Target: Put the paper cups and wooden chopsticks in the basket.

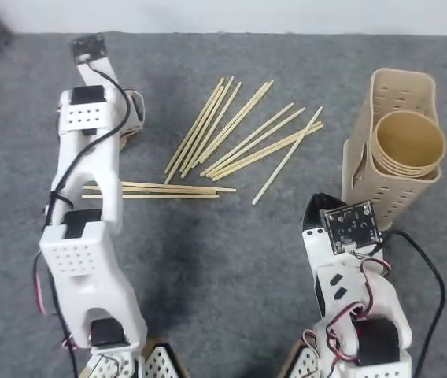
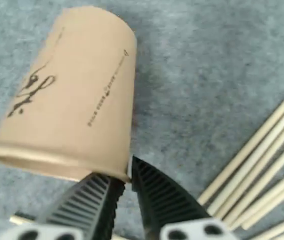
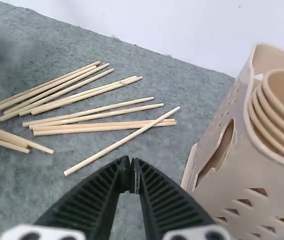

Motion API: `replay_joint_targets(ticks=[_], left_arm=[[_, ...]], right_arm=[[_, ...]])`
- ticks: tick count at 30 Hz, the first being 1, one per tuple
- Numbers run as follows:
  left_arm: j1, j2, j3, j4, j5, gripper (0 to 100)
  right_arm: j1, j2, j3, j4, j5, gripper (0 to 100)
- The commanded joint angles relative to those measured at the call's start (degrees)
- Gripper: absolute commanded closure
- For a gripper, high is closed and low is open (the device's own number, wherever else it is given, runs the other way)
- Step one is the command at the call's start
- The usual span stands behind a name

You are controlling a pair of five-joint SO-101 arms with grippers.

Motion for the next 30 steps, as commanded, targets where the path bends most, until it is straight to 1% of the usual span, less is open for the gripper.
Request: replay_joint_targets(ticks=[1, 5, 7, 11, 14, 17, 20, 23, 25, 28, 30], left_arm=[[1.3, -1.4, -2.7, -0.4, 0.4, 99], [0.9, -1.5, -2.9, -0.2, 0.4, 99], [0.9, -2.6, -3.9, 2.1, -0.5, 99], [1.4, -7.7, -9.6, 9.8, -8.8, 99], [1.6, -12.6, -15.8, 14.3, -9.7, 99], [1.9, -16.8, -21.8, 16.4, -13.6, 99], [4.5, -20.1, -26.7, 18.3, -18.5, 99], [9.3, -22.3, -30.5, 22.2, -22.0, 99], [13.1, -22.8, -32.8, 25.0, -23.9, 99], [18.6, -23.4, -35.6, 28.7, -27.2, 99], [22.2, -23.5, -36.8, 30.7, -30.6, 99]], right_arm=[[0.6, 0.0, 0.6, -1.8, 0.8, 99.0], [0.6, 0.0, 0.6, -1.8, 0.5, 99.0], [0.6, 0.0, 0.6, -1.8, 0.5, 99.0], [0.6, 0.0, 0.6, -1.7, 0.5, 99.0], [0.6, 0.0, 0.6, -1.7, 0.5, 99.0], [0.6, 0.0, 0.6, -1.6, 0.5, 99.0], [0.8, 0.0, 0.6, -1.6, 0.5, 99.0], [1.0, 0.0, -0.7, -1.5, 0.8, 99.0], [1.7, 0.0, -4.0, 0.3, 0.9, 99.0], [6.5, 0.0, -13.6, 5.3, 0.5, 99.0], [12.5, 0.0, -19.8, 7.3, 0.9, 99.0]])
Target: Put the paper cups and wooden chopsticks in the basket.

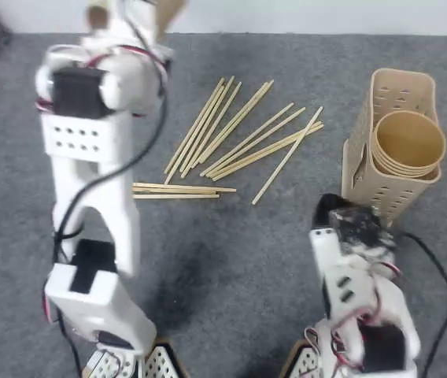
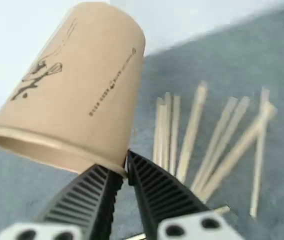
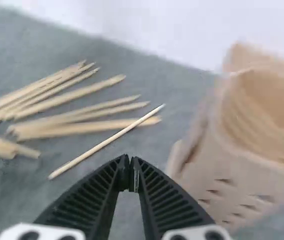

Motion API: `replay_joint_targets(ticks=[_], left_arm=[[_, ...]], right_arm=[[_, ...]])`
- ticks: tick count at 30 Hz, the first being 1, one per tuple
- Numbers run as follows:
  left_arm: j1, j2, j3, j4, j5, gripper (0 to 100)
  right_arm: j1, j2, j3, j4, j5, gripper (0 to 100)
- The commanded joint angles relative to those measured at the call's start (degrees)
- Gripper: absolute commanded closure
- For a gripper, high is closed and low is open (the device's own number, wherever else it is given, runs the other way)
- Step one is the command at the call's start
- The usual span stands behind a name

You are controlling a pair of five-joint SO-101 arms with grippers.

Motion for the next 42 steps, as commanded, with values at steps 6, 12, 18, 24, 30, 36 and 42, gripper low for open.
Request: replay_joint_targets(ticks=[6, 12, 18, 24, 30, 36, 42], left_arm=[[12.8, -6.4, -7.6, 3.6, -12.2, 99], [20.0, -7.6, -7.4, 3.6, -13.3, 99], [26.4, -6.1, -5.8, 3.4, -15.6, 99], [29.2, -5.3, -7.0, 3.3, -16.1, 99], [28.8, -5.4, -7.3, 3.3, -16.1, 99], [29.2, -5.4, -7.3, 1.7, -16.1, 99], [30.6, -4.2, -7.2, -1.5, -16.3, 99]], right_arm=[[34.9, 0.4, -15.5, -3.3, 0.1, 99.0], [49.0, -0.1, -6.7, -7.8, -6.8, 99.0], [59.9, -0.1, -1.5, -9.0, -6.8, 99.0], [71.1, -0.1, 5.9, -17.2, -7.2, 99.0], [72.0, -0.1, 10.9, -18.7, -7.2, 99.0], [71.9, -0.1, 14.0, -18.4, -7.2, 99.0], [68.9, -0.1, 17.3, -16.9, -7.1, 99.0]])
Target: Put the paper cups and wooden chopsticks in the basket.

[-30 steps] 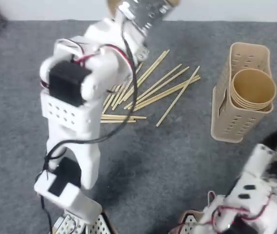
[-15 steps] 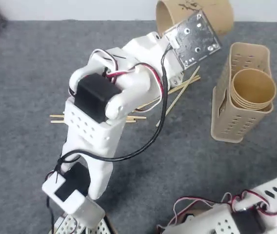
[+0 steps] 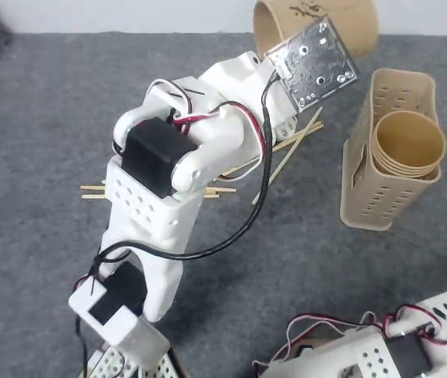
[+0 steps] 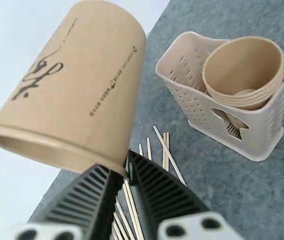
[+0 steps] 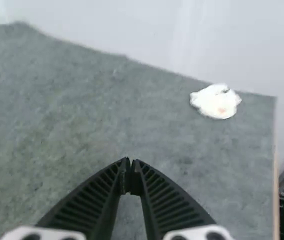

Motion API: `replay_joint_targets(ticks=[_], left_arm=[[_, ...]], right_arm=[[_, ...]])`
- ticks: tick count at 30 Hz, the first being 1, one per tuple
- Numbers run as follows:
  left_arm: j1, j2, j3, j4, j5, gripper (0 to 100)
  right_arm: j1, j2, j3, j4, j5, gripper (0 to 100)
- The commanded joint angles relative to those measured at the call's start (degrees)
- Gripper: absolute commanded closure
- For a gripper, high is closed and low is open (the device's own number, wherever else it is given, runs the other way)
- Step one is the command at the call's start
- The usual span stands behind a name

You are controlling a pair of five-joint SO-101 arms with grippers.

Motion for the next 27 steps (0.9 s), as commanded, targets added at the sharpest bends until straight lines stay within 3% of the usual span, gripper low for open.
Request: replay_joint_targets(ticks=[1, 8, 16, 27], left_arm=[[2.5, 0.6, -1.4, -4.0, -1.3, 99], [13.5, 6.9, 1.4, -0.2, -2.8, 99], [15.1, 21.5, 0.6, 1.1, -6.2, 99], [16.4, 21.1, -1.4, 1.8, -6.8, 99]], right_arm=[[-0.9, -0.7, -0.6, 1.5, -0.5, 99.0], [-1.3, -0.7, -0.7, 2.5, -0.6, 99.0], [-2.7, -0.7, -0.5, 2.9, -0.6, 99.0], [-2.8, -0.7, -0.5, 2.9, -0.6, 99.0]])
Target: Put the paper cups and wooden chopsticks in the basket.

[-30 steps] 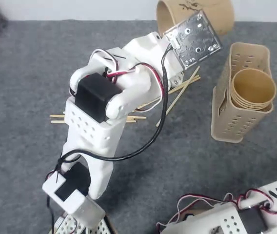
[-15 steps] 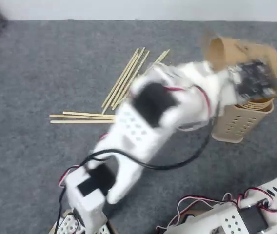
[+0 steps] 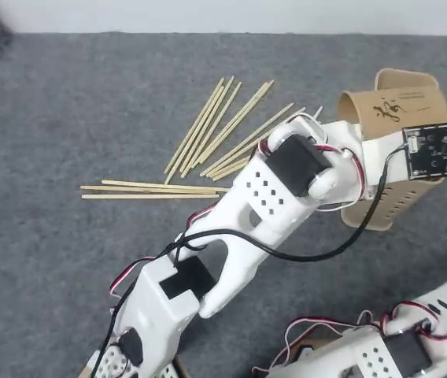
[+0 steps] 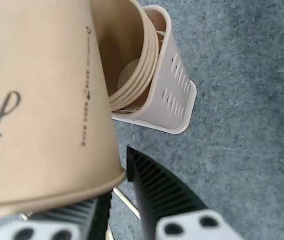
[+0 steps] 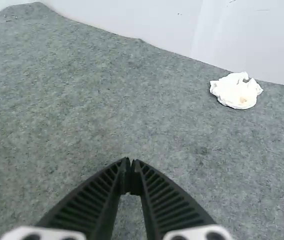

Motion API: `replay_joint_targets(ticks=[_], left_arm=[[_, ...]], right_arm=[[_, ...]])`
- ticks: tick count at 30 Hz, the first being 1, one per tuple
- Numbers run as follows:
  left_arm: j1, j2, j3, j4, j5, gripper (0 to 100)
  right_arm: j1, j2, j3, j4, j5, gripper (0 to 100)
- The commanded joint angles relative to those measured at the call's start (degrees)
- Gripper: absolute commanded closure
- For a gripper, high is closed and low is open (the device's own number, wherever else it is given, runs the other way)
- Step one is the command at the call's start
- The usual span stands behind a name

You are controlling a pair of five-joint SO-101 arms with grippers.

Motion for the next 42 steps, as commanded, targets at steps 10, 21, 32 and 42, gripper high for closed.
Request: replay_joint_targets(ticks=[10, 21, 32, 42], left_arm=[[0.7, -5.7, -3.5, 1.8, -0.4, 99], [-3.1, -9.2, -10.2, -1.8, 7.6, 98], [-2.8, -8.6, -10.9, 0.3, 8.1, 98], [1.8, -7.6, -6.8, 1.8, 8.1, 98]], right_arm=[[-2.0, -0.5, 0.3, 0.3, -0.3, 99.0], [-3.0, -0.5, 0.4, 0.4, 0.0, 99.0], [-3.1, -0.5, 0.0, 0.1, -0.4, 99.0], [-24.7, 0.5, -19.6, -22.5, -8.2, 99.0]])
